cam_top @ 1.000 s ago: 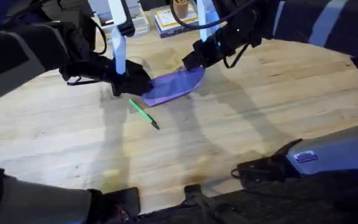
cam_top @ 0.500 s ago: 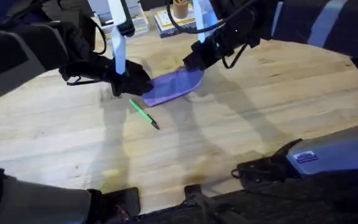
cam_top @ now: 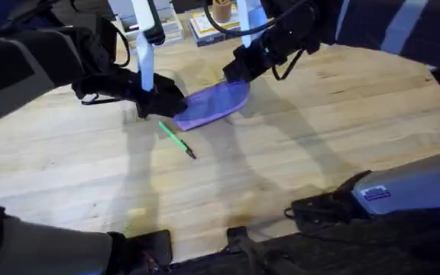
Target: Unzip the bag, pick up the pens from the table one at a time and place them inside, then zip the bag closed.
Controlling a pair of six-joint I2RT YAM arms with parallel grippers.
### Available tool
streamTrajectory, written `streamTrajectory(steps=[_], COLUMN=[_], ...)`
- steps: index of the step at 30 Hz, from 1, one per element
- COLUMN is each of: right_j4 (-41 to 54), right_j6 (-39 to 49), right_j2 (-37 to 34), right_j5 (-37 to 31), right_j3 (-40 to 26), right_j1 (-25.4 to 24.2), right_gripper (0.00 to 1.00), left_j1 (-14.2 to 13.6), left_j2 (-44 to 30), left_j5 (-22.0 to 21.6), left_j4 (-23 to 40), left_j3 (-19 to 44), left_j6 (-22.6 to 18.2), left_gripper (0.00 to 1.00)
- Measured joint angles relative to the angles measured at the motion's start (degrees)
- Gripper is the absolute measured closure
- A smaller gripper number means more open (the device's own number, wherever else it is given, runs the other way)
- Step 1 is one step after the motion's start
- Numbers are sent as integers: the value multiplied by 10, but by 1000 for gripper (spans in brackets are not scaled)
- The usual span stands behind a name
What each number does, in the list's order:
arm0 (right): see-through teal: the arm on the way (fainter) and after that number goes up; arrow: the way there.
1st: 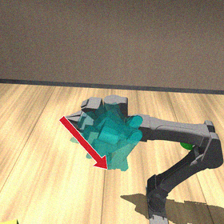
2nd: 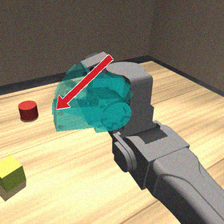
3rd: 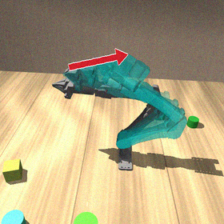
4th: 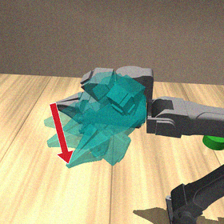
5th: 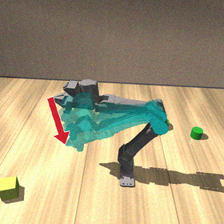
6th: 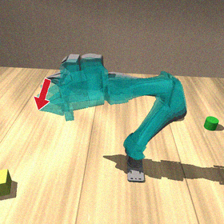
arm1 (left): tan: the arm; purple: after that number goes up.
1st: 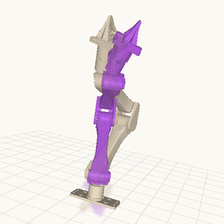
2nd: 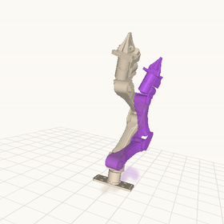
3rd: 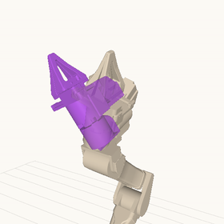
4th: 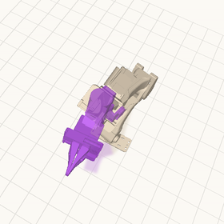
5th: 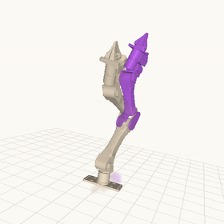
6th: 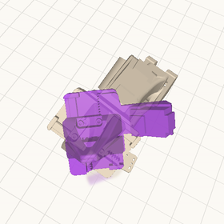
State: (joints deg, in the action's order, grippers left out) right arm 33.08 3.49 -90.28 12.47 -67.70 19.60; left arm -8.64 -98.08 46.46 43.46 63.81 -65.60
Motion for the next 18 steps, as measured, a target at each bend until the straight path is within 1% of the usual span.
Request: streamTrajectory(steps=[7,18], right_j4=[-18,-41], right_j6=[0,-11], right_j2=[0,0], right_j5=[-1,-26], right_j3=[0,0], right_j1=[17,84], right_gripper=[969,969], left_j1=[2,4], left_j2=[0,0], left_j5=[-3,-13], left_j4=[0,4], left_j3=[0,0], left_j6=[0,0], left_gripper=[959,959])
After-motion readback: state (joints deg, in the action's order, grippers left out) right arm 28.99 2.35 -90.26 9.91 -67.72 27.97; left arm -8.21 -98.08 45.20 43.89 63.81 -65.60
